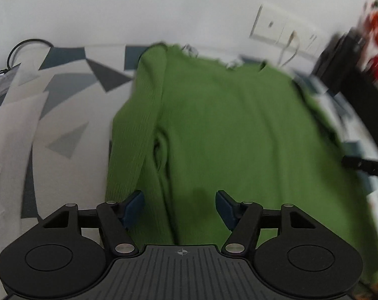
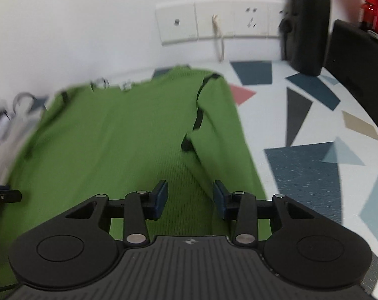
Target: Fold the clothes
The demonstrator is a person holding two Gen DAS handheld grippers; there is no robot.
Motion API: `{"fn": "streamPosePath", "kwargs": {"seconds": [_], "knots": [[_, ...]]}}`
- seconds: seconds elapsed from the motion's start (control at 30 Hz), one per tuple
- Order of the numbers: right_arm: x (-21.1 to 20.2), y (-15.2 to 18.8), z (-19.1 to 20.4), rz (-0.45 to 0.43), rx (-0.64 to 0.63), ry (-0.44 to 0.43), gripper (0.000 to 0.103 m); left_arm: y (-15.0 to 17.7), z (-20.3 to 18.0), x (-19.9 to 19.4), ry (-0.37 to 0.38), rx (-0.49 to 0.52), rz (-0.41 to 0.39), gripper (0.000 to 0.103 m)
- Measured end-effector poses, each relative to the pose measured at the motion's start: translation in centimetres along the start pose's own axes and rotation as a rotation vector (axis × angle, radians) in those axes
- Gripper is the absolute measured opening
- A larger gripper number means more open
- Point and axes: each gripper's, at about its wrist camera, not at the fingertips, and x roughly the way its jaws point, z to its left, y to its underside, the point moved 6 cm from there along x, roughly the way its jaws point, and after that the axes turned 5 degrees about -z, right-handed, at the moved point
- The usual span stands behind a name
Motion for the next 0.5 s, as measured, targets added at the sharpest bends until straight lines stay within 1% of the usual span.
{"fn": "streamPosePath", "kwargs": {"seconds": [0.07,0.17,0.23,0.27,0.3,0.33,0.37,0.4,0.5], "knots": [[1.1,0.3,0.2,0.002,-0.012,0.026,0.04,-0.4,-0.3,0.5,-0.01,0.014,-0.004,0.066],[2.1,0.2,-0.2,0.002,-0.019,0.054,0.04,-0.5,0.1,0.8,-0.035,0.024,-0.02,0.065],[2.5,-0.2,-0.7,-0.005,-0.015,0.07,0.037,-0.8,0.4,1.1,-0.064,0.016,-0.037,0.055],[2.7,-0.4,-1.0,-0.009,-0.014,0.078,0.035,-0.8,0.7,1.1,-0.076,0.012,-0.046,0.036],[2.9,-0.5,-1.2,-0.012,-0.014,0.087,0.028,-0.9,1.0,1.1,-0.088,0.008,-0.056,0.024],[3.1,-0.7,-1.4,-0.014,-0.016,0.097,0.02,-0.9,1.3,0.9,-0.079,0.0,-0.058,0.021],[3.2,-0.8,-1.6,-0.016,-0.018,0.107,0.016,-0.8,1.5,0.8,-0.065,-0.009,-0.058,0.015],[3.3,-0.9,-1.8,-0.017,-0.017,0.111,0.012,-0.7,1.7,0.7,-0.052,-0.018,-0.058,0.012],[3.3,-0.8,-2.2,-0.012,-0.022,0.096,0.008,-0.2,1.6,0.1,-0.041,0.003,-0.048,0.012]]}}
